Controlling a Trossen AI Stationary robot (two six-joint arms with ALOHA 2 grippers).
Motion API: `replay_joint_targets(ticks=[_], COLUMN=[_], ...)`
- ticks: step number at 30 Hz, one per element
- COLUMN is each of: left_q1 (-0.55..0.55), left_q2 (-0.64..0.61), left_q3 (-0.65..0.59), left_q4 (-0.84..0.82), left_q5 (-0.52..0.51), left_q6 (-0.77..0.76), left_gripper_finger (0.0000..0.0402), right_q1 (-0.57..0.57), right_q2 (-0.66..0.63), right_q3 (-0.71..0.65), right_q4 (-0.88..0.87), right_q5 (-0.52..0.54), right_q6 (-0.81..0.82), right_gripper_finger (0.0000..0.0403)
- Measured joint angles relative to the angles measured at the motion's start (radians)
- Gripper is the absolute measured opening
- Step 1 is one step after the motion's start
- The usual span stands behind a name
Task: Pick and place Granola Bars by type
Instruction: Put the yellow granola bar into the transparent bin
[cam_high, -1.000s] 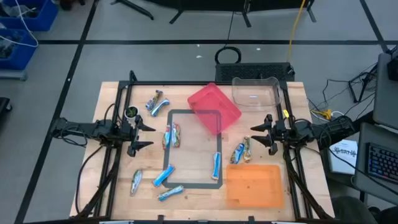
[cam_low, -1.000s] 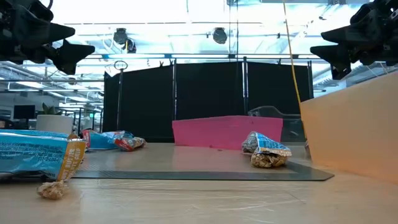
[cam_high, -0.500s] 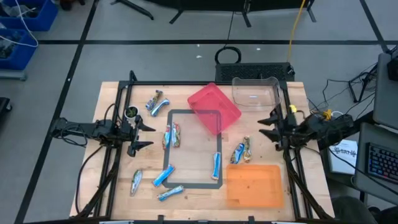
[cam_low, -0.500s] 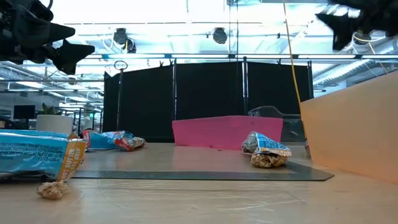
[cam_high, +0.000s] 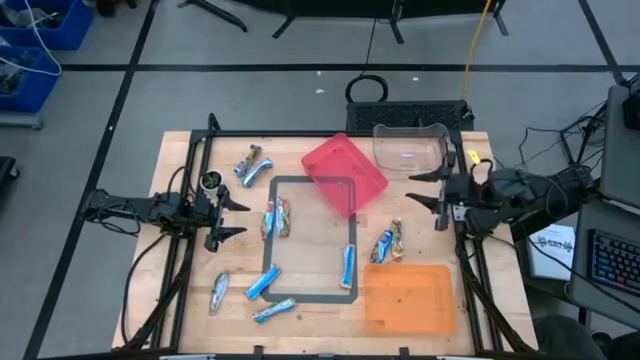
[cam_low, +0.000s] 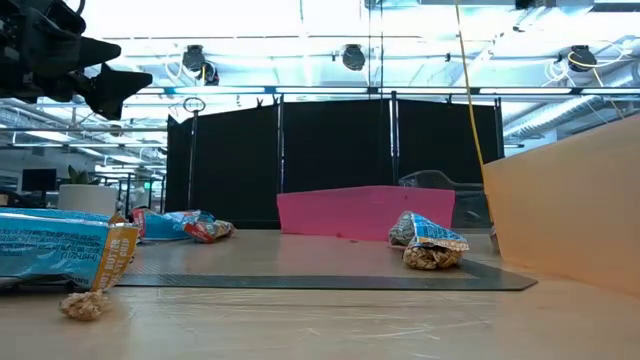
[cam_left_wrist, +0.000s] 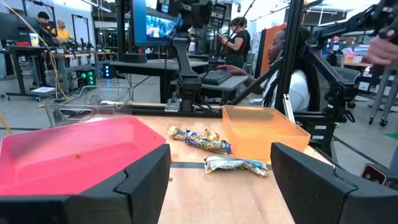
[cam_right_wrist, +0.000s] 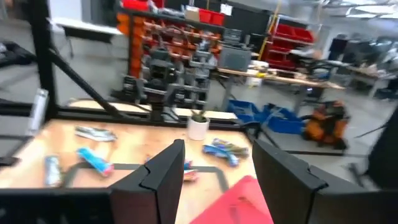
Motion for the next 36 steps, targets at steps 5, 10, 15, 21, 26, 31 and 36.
replay_joint_targets(ticks=[5,10,15,21,26,31,36], left_q1=[0.000,0.000,0.000,0.000,0.000,0.000,0.000], left_q2=[0.000,0.000,0.000,0.000,0.000,0.000,0.000], left_q3=[0.000,0.000,0.000,0.000,0.000,0.000,0.000], left_q4=[0.000,0.000,0.000,0.000,0.000,0.000,0.000], left_q5=[0.000,0.000,0.000,0.000,0.000,0.000,0.000], left_q6=[0.000,0.000,0.000,0.000,0.000,0.000,0.000], left_gripper_finger=[0.0277,0.0282,0.0284,0.0285,0.0279,0.0282,0.0286], right_q1=[-0.044,-0.067,-0.074,-0.075,-0.075,-0.074,-0.075], right_q2=[0.106,0.156,0.196,0.270,0.345,0.434,0.463], right_q3=[0.063,0.076,0.076,0.079,0.142,0.171,0.173], right_q4=[0.003,0.006,0.029,0.030,-0.109,-0.268,-0.383], right_q5=[0.021,0.008,-0.123,-0.103,-0.117,-0.196,-0.313], right_q6=[-0.041,-0.004,0.038,0.044,0.092,0.041,-0.115], right_gripper_finger=[0.0183,0.0183,0.0183,0.0183,0.0183,0.0183,0.0183])
